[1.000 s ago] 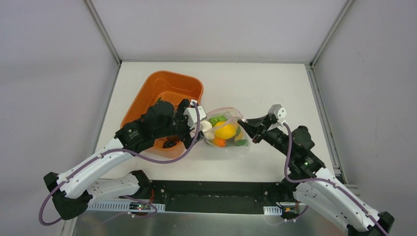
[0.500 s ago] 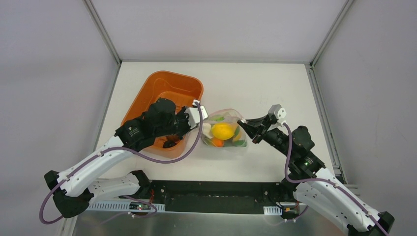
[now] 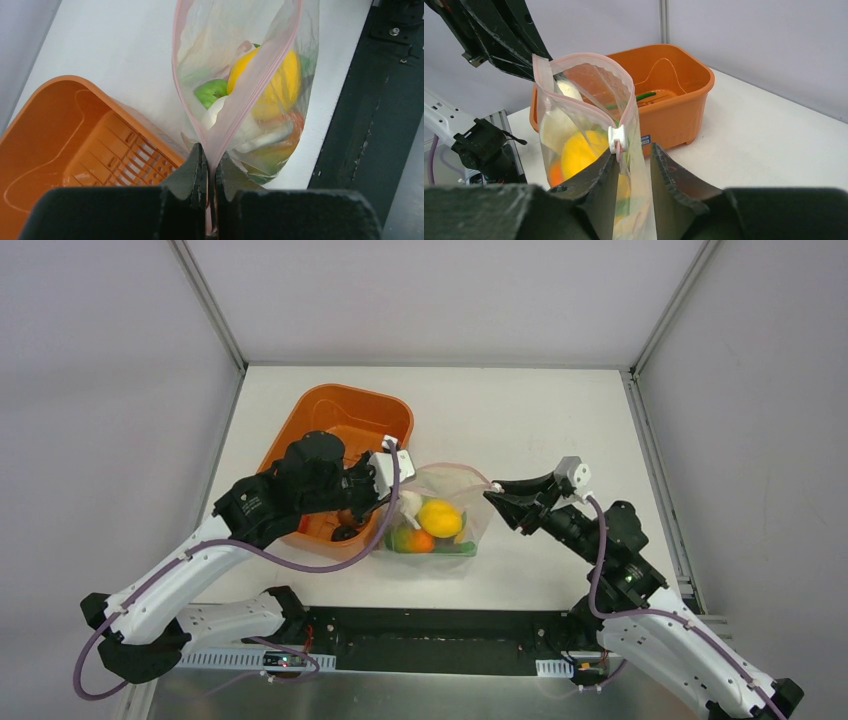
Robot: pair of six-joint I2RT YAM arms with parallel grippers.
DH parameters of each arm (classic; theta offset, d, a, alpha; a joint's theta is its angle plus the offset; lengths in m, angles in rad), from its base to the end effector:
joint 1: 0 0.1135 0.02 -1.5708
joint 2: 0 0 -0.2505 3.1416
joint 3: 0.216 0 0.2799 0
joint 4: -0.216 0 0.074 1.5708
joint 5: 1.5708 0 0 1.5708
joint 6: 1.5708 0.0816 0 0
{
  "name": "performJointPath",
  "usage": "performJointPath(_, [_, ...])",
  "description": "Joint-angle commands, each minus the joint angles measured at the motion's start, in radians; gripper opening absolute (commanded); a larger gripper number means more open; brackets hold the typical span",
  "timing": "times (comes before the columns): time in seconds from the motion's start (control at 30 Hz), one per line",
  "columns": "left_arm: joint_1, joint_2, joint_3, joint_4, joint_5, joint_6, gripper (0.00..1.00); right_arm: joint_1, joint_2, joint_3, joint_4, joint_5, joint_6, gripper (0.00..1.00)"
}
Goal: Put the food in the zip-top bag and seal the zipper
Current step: Adjust the zipper food storage bag at the center of the board.
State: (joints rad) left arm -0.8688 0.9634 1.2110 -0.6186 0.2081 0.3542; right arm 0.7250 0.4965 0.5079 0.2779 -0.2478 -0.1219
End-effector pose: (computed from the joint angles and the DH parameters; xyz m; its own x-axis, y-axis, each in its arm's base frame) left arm 0.1620 -0.2176 0.3886 0.0827 0.4278 -0.9001 0.8985 0.3587 0.2530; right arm 0.1508 0.1603 0.3396 0.3115 0.1185 -0.9428 -0.7868 0.5885 -0.1860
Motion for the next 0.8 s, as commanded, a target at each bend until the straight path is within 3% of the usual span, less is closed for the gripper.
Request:
performJointPath(0.0, [0.006,0.019,0.067,0.003,0.066,-0.035,0.0,0.0,0.015,0.007,0.026,-0.02,0.004,0.3])
performJointPath(0.17, [0.005,0.02,0.048,0.025,0.067,-0.072,0.0,-0.001,0.04,0.007,-0.004,-0.041,-0.019,0.17])
performJointPath(0.27, [0.005,0.008,0.035,0.032,0.037,-0.08,0.0,-0.001,0.024,-0.006,-0.004,-0.049,-0.029,0.15])
performJointPath(0.37, [0.006,-0.006,0.019,0.033,0.002,-0.079,0.0,0.0,0.0,-0.014,-0.004,-0.036,-0.03,0.0])
performJointPath(0.43, [0.005,-0.014,0.007,0.031,-0.019,-0.079,0.0,-0.001,-0.013,-0.02,-0.005,-0.03,-0.032,0.0])
performJointPath(0.47, [0.005,-0.018,0.004,0.025,-0.03,-0.079,0.09,-0.001,-0.017,-0.021,-0.005,-0.028,-0.033,0.0])
performJointPath(0.53, [0.006,-0.022,0.005,0.008,-0.049,-0.077,0.5,-0.001,-0.021,-0.019,-0.004,-0.025,-0.031,0.0])
performJointPath(0.57, [0.006,-0.027,0.006,0.001,-0.061,-0.076,0.62,-0.001,-0.021,-0.018,-0.005,-0.025,-0.03,0.0])
performJointPath(0.63, [0.005,-0.039,0.007,-0.001,-0.085,-0.083,0.78,0.0,-0.016,-0.013,-0.003,-0.026,-0.028,0.0])
performJointPath(0.77, [0.005,-0.078,0.02,0.025,-0.079,-0.093,0.83,-0.001,0.003,-0.011,-0.003,-0.044,-0.033,0.0])
